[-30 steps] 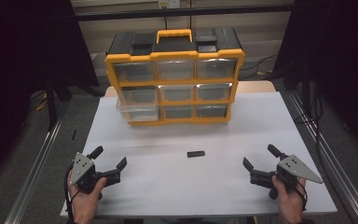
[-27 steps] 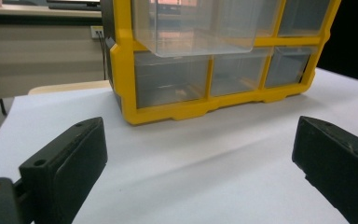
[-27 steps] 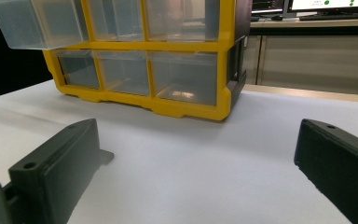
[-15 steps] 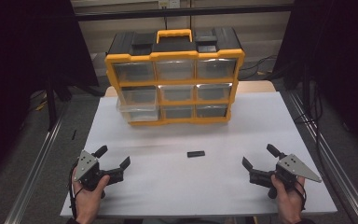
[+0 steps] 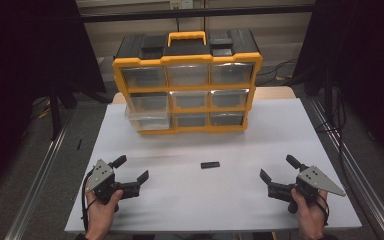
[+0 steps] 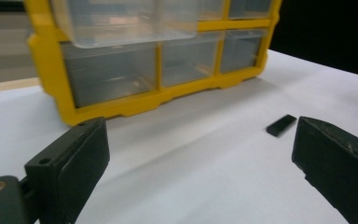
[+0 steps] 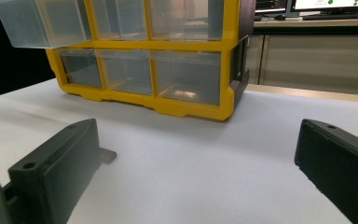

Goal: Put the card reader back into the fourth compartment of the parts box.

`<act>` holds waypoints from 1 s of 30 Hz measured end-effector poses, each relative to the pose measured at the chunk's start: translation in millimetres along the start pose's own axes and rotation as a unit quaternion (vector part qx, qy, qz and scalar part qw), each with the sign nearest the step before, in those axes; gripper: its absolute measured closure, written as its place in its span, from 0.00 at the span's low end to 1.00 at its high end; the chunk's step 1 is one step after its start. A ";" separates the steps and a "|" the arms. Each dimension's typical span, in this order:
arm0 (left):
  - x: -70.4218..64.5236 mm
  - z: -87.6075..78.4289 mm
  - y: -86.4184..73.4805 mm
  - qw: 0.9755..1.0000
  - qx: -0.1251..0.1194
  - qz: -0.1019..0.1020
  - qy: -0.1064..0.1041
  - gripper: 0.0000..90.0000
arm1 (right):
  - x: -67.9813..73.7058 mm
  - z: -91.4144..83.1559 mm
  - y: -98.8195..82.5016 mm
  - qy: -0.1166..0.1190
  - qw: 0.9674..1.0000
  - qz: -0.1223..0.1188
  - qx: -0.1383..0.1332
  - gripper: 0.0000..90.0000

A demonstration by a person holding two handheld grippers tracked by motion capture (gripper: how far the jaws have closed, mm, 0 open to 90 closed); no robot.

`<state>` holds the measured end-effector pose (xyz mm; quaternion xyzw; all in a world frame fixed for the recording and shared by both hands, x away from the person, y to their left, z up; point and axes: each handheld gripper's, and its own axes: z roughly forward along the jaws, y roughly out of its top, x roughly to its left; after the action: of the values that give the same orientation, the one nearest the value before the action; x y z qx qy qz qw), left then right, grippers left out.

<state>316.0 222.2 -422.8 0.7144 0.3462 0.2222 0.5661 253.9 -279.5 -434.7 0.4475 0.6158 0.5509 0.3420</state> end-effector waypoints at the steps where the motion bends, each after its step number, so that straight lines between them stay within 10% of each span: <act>1: -0.7 1.7 0.4 1.000 0.001 0.002 -0.009 0.05 | 0.0 0.1 -0.1 0.000 1.000 0.000 0.001 0.00; 17: -19.1 33.4 11.8 0.996 0.023 0.031 -0.084 0.05 | -0.8 -0.9 -1.1 -0.003 1.000 0.002 0.001 0.00; 22: -21.8 42.3 18.2 0.996 0.026 0.038 -0.077 0.07 | -0.2 0.1 -1.1 -0.004 1.000 -0.002 0.000 0.00; 30: -33.1 61.7 26.2 0.991 0.062 0.059 -0.108 0.07 | -0.1 0.0 -1.0 -0.001 1.000 -0.001 0.000 0.00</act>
<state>344.2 154.0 -411.2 0.7869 0.2540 0.1549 0.5407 253.8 -279.6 -435.7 0.4469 0.6160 0.5505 0.3432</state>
